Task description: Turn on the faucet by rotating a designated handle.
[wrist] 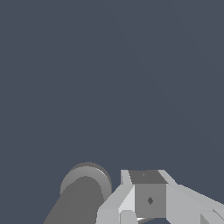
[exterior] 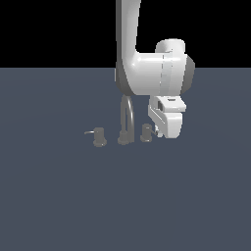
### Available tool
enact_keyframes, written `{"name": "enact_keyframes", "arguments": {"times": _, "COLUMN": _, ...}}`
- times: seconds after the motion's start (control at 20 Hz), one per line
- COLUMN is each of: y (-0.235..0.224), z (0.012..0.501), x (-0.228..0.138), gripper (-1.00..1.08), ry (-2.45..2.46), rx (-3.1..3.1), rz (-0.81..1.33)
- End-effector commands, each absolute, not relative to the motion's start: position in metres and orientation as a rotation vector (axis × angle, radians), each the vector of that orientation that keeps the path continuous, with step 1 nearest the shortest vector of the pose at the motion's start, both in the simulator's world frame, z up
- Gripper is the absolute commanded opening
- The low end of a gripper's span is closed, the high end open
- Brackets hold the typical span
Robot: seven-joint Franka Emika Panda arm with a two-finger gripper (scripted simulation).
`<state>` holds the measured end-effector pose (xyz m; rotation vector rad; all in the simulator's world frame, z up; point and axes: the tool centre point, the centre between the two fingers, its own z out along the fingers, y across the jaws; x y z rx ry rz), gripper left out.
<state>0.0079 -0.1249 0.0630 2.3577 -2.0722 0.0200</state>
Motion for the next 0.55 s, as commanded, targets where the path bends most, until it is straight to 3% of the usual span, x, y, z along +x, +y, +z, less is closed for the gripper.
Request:
{"name": "enact_keyframes", "arguments": {"times": 0.0, "y": -0.101, "z": 0.063, "x": 0.004, "gripper": -1.00, "ry": -2.039, "rx": 2.391, "rz": 0.002}}
{"name": "enact_keyframes", "arguments": {"times": 0.05, "y": -0.120, "z": 0.062, "x": 0.006, "gripper": -1.00, "ry": -2.065, "rx": 2.364, "rz": 0.016}}
{"name": "enact_keyframes", "arguments": {"times": 0.5, "y": -0.061, "z": 0.063, "x": 0.008, "gripper": -1.00, "ry": -2.039, "rx": 2.390, "rz": 0.000}}
